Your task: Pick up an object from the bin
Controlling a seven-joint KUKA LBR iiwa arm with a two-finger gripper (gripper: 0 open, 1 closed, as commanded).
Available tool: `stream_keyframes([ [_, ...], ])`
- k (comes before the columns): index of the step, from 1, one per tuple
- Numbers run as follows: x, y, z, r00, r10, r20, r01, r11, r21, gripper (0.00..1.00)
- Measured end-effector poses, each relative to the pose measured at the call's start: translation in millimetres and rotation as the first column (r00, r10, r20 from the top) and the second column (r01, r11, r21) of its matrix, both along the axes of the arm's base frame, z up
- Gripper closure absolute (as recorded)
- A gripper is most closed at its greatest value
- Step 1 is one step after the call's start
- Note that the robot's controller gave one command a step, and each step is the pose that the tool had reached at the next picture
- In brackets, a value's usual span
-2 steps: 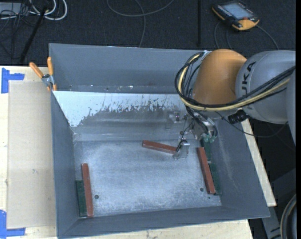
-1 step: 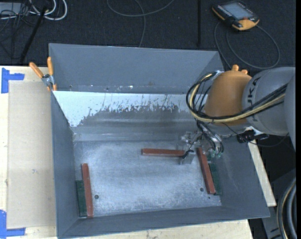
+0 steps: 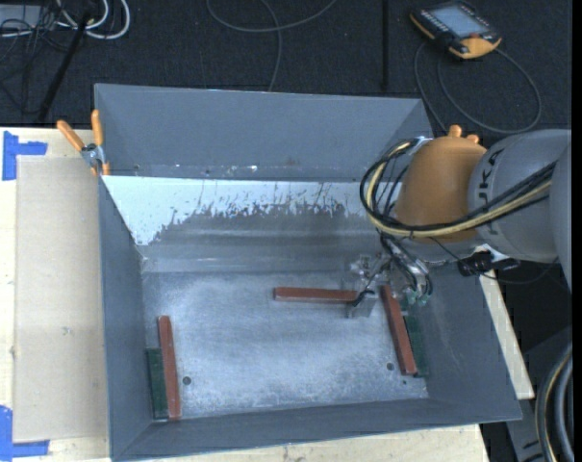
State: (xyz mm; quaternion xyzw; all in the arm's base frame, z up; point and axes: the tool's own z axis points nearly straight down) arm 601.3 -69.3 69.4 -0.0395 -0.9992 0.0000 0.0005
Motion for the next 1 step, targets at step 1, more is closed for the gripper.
stream_keyframes([
  [1, -25.4, 45.1, 162.5, 0.999, 0.054, 0.005, -0.054, 0.999, 0.0, 1.0],
])
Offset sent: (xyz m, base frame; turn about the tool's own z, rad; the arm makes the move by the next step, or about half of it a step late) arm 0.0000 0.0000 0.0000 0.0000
